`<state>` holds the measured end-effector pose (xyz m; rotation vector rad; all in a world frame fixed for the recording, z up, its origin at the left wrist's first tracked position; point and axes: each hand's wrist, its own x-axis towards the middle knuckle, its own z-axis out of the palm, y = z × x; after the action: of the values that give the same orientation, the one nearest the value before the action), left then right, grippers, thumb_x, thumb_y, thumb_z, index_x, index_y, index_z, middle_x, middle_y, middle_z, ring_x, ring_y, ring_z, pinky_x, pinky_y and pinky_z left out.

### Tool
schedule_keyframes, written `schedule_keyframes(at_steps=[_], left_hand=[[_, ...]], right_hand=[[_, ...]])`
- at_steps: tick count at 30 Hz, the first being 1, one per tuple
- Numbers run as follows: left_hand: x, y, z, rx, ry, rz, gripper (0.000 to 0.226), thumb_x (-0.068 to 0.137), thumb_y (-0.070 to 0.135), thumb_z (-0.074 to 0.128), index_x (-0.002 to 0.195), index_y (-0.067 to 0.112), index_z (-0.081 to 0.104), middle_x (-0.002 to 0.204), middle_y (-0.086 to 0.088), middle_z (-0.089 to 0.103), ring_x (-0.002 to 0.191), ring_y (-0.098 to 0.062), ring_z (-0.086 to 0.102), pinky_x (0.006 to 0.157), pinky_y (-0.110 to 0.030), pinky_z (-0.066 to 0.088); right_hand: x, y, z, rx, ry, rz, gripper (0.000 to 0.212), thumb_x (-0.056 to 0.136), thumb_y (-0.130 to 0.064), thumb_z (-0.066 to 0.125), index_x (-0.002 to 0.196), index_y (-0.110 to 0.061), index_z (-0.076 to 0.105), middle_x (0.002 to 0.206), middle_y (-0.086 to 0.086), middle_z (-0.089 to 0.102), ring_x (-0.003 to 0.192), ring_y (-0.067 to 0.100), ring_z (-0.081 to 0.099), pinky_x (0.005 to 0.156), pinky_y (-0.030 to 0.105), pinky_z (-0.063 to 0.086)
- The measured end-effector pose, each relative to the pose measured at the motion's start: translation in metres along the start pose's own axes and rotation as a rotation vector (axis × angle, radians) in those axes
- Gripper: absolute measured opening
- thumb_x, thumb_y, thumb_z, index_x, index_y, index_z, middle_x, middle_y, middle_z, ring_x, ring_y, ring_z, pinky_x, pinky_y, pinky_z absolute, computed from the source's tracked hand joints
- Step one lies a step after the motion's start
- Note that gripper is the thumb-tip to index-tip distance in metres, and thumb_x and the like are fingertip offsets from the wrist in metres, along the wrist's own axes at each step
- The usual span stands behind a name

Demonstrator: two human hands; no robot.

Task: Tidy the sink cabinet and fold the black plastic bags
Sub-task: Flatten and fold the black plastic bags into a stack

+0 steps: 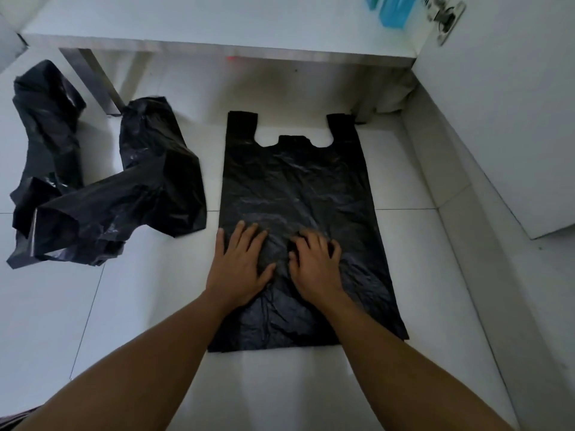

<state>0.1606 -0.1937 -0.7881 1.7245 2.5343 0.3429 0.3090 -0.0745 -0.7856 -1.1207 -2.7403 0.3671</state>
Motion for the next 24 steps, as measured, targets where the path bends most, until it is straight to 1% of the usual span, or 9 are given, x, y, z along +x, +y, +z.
schedule_keyframes(at_steps=[3, 6, 9, 13, 16, 18, 22, 24], left_hand=[[-0.004, -0.001, 0.012, -0.042, -0.044, -0.023, 0.076, 0.096, 0.065, 0.024, 0.156, 0.02, 0.032, 0.163, -0.005, 0.029, 0.154, -0.027, 0.015, 0.123, -0.056, 0.007], [-0.006, -0.001, 0.015, -0.05, -0.032, -0.039, 0.076, 0.097, 0.066, 0.023, 0.157, 0.021, 0.03, 0.166, -0.003, 0.024, 0.155, -0.024, 0.009, 0.124, -0.054, 0.004], [-0.007, 0.0, 0.013, -0.043, -0.036, -0.045, 0.078, 0.096, 0.07, 0.021, 0.158, 0.022, 0.028, 0.166, -0.002, 0.021, 0.155, -0.022, 0.006, 0.124, -0.053, 0.003], [-0.006, 0.0, 0.009, -0.019, -0.071, -0.04, 0.088, 0.092, 0.08, 0.02, 0.159, 0.023, 0.023, 0.168, 0.0, 0.015, 0.156, -0.021, 0.0, 0.124, -0.053, 0.0], [-0.006, 0.0, 0.009, -0.015, -0.08, -0.042, 0.092, 0.09, 0.083, 0.018, 0.159, 0.023, 0.023, 0.168, -0.001, 0.015, 0.156, -0.021, 0.0, 0.124, -0.053, 0.0], [-0.006, 0.001, 0.009, -0.017, -0.079, -0.046, 0.092, 0.09, 0.083, 0.019, 0.159, 0.023, 0.023, 0.167, -0.001, 0.017, 0.156, -0.021, 0.001, 0.124, -0.053, 0.0], [-0.005, 0.001, 0.009, -0.031, -0.071, -0.05, 0.092, 0.089, 0.083, 0.022, 0.159, 0.024, 0.023, 0.167, 0.0, 0.017, 0.156, -0.022, 0.002, 0.124, -0.054, 0.0], [-0.004, 0.001, 0.008, -0.051, -0.093, -0.053, 0.092, 0.088, 0.083, 0.023, 0.159, 0.025, 0.022, 0.167, 0.001, 0.015, 0.156, -0.021, -0.001, 0.124, -0.054, -0.002]], right_hand=[[-0.009, -0.008, -0.002, -0.006, 0.053, 0.016, 0.035, 0.099, -0.042, 0.036, 0.12, -0.026, 0.059, 0.136, -0.001, 0.051, 0.128, 0.02, 0.044, 0.105, 0.053, 0.029], [-0.025, -0.008, 0.0, -0.004, 0.016, -0.015, 0.036, 0.099, -0.043, 0.036, 0.124, -0.025, 0.057, 0.136, 0.0, 0.051, 0.128, 0.021, 0.045, 0.105, 0.053, 0.031], [-0.032, 0.021, -0.002, -0.035, -0.007, -0.008, 0.04, 0.099, -0.046, 0.036, 0.128, -0.025, 0.054, 0.14, 0.001, 0.048, 0.132, 0.023, 0.042, 0.108, 0.056, 0.027], [-0.038, 0.081, -0.021, -0.088, 0.034, 0.161, 0.047, 0.099, -0.049, 0.03, 0.132, -0.024, 0.053, 0.142, 0.002, 0.047, 0.133, 0.024, 0.041, 0.11, 0.059, 0.022], [-0.051, 0.117, -0.036, -0.088, 0.07, 0.275, 0.05, 0.1, -0.05, 0.024, 0.134, -0.025, 0.051, 0.142, 0.001, 0.047, 0.133, 0.023, 0.039, 0.111, 0.061, 0.022], [-0.056, 0.129, -0.041, -0.083, 0.105, 0.314, 0.05, 0.099, -0.05, 0.024, 0.131, -0.025, 0.053, 0.138, 0.001, 0.05, 0.13, 0.023, 0.04, 0.11, 0.06, 0.023], [-0.033, 0.115, -0.051, -0.041, 0.192, 0.346, 0.042, 0.097, -0.05, 0.032, 0.12, -0.025, 0.057, 0.126, -0.001, 0.055, 0.122, 0.021, 0.042, 0.107, 0.053, 0.025], [-0.014, 0.092, -0.052, -0.058, 0.193, 0.241, 0.037, 0.097, -0.047, 0.038, 0.121, -0.025, 0.057, 0.127, -0.001, 0.053, 0.123, 0.021, 0.042, 0.107, 0.052, 0.026]])
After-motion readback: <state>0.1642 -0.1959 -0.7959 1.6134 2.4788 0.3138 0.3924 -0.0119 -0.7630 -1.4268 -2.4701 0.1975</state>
